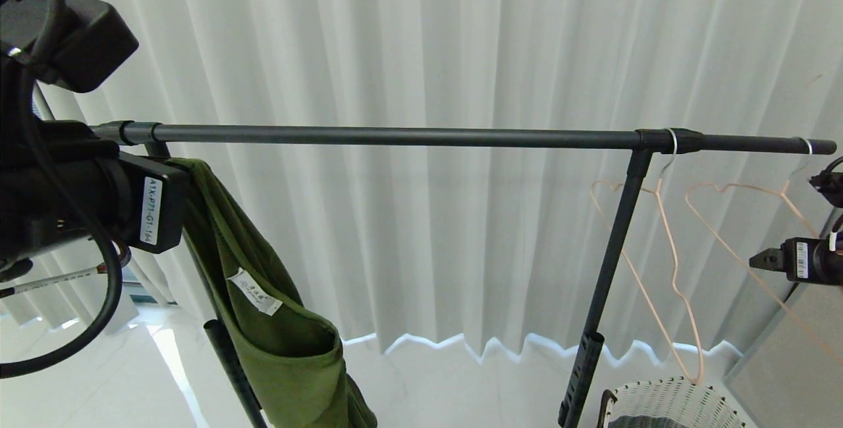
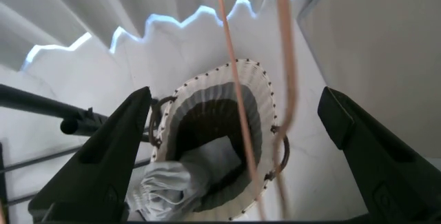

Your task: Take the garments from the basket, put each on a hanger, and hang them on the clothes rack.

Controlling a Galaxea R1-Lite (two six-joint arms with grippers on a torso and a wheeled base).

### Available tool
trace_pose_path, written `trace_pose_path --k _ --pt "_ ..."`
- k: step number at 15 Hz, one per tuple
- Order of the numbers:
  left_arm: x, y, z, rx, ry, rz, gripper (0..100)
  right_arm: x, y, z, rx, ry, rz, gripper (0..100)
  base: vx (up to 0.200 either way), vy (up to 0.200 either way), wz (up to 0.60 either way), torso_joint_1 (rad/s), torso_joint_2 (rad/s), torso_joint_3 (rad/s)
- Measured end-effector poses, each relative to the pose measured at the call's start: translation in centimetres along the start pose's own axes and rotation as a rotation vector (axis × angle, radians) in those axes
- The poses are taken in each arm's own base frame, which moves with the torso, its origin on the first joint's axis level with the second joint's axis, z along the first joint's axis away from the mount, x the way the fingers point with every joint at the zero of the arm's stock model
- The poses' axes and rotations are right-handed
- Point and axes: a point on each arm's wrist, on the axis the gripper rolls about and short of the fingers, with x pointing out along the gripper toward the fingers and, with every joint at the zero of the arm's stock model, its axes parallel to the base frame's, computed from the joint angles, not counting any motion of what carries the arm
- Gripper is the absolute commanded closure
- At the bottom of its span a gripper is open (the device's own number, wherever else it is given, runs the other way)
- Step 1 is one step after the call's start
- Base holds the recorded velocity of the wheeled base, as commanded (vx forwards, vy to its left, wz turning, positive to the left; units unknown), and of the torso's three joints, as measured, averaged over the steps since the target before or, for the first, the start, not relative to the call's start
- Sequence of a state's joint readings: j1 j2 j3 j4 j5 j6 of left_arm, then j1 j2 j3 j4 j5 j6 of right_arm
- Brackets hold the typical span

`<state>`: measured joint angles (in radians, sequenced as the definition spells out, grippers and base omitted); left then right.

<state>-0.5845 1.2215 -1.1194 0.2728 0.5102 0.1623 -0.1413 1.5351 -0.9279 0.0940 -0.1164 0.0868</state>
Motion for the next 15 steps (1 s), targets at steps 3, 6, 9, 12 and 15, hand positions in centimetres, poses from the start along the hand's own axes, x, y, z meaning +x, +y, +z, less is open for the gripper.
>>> trace_pose_path --k 3,6,9,12,15 --pt "-0.1 0.0 0.0 0.007 -0.003 -0.001 100 0.9 -1.0 0.1 0.007 0.021 0.026 0 0.000 0.000 0.00 0.000 0.00 0.000" --pt "-0.2 -0.1 0.2 0.014 -0.014 -0.007 100 1.2 -1.7 0.2 -0.004 0.027 0.073 0 0.000 0.000 0.00 0.000 0.00 0.000" --pt "-0.4 -0.2 0.2 0.018 -0.021 -0.017 100 1.1 -1.8 0.2 -0.001 0.028 0.074 0 0.000 0.000 0.00 0.000 0.00 0.000" --pt "-0.4 -0.2 0.2 0.018 -0.022 -0.018 100 0.8 -1.7 0.1 -0.004 0.027 0.089 0 0.000 0.000 0.00 0.000 0.00 0.000" --pt "-0.4 -0.2 0.1 0.017 -0.021 -0.018 100 0.6 -1.5 0.0 -0.015 0.029 0.096 0 0.000 0.000 0.00 0.000 0.00 0.000"
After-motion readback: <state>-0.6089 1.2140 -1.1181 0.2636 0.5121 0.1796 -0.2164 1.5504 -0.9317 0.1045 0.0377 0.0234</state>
